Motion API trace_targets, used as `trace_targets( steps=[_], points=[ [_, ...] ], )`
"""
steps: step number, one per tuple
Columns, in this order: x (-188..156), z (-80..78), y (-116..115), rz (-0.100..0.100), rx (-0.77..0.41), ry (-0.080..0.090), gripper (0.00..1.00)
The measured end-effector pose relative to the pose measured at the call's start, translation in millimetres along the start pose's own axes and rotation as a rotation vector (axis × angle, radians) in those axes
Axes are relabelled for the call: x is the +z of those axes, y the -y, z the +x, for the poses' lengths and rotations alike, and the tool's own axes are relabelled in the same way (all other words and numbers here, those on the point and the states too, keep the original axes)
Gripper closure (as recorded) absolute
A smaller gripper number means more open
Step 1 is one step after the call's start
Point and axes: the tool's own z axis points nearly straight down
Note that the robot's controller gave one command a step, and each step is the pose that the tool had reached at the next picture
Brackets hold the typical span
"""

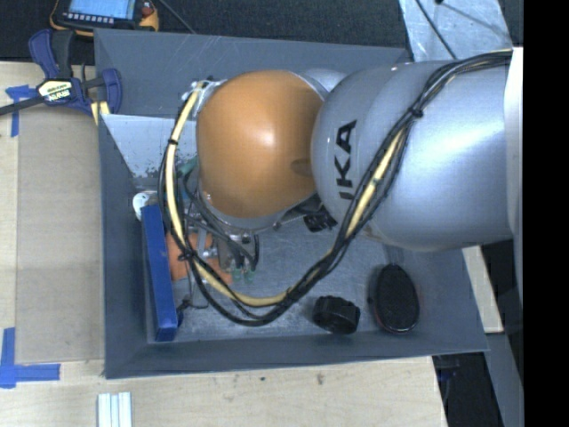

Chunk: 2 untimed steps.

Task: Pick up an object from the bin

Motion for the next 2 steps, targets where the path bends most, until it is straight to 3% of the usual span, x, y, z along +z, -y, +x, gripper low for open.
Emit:
trace_targets(
  steps=[1, 2],
  points=[
    [-4.4, -2.1, 1.4, -0.002, 0.004, 0.008, 0.0],
    [75.0, -37.7, 25.1, -0.004, 0.088, 0.012, 0.0]
  ],
)
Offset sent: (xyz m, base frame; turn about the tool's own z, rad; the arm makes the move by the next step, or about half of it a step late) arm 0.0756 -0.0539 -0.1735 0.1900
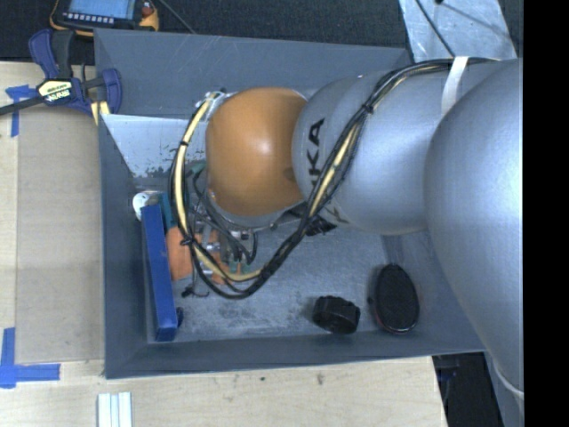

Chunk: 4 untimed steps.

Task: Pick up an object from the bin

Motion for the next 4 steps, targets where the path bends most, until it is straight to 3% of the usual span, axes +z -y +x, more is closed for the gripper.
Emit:
trace_targets(
  steps=[1, 2, 3, 4],
  points=[
    [91.9, -45.1, 32.8, -0.003, -0.131, 0.009, 0.0],
    [97.6, -42.3, 51.4, 0.003, 0.195, -0.007, 0.0],
    [92.9, -45.4, 37.6, -0.004, -0.098, 0.011, 0.0],
    [97.5, -42.4, 51.4, 0.002, 0.194, -0.008, 1.0]
  ],
)
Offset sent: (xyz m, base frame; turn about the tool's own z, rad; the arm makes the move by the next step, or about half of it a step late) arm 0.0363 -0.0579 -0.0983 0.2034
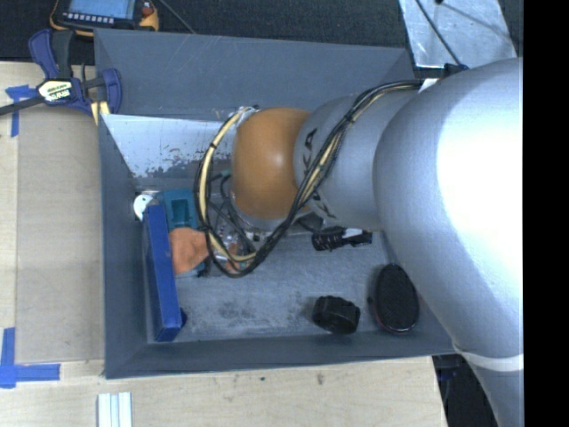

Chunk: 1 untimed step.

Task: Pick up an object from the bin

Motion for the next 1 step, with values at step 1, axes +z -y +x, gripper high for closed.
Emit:
trace_targets(
  steps=[1],
  points=[
    [0.0, 0.0, 0.0, 0.0, 0.0, 0.0, 1.0]
  ],
)
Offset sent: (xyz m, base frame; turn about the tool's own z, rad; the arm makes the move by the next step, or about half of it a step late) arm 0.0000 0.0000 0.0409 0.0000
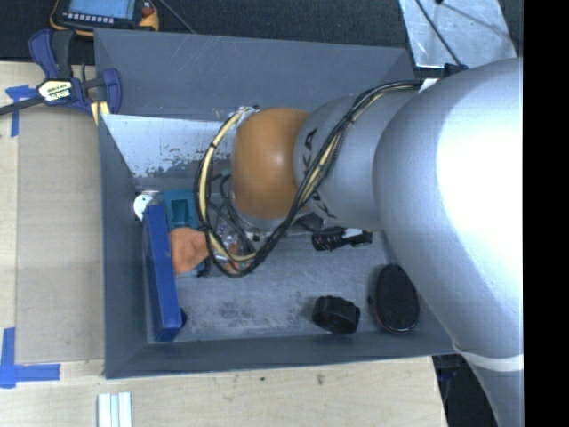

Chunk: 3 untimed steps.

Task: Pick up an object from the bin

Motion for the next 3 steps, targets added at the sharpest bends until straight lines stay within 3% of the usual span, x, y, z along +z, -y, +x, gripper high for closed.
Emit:
trace_targets(
  steps=[2, 3],
  points=[
    [-20.5, 2.1, 1.7, 0.005, 0.001, -0.006, 1.0],
    [-42.0, 0.7, 1.1, 0.002, 0.001, 0.0, 1.0]
  ],
)
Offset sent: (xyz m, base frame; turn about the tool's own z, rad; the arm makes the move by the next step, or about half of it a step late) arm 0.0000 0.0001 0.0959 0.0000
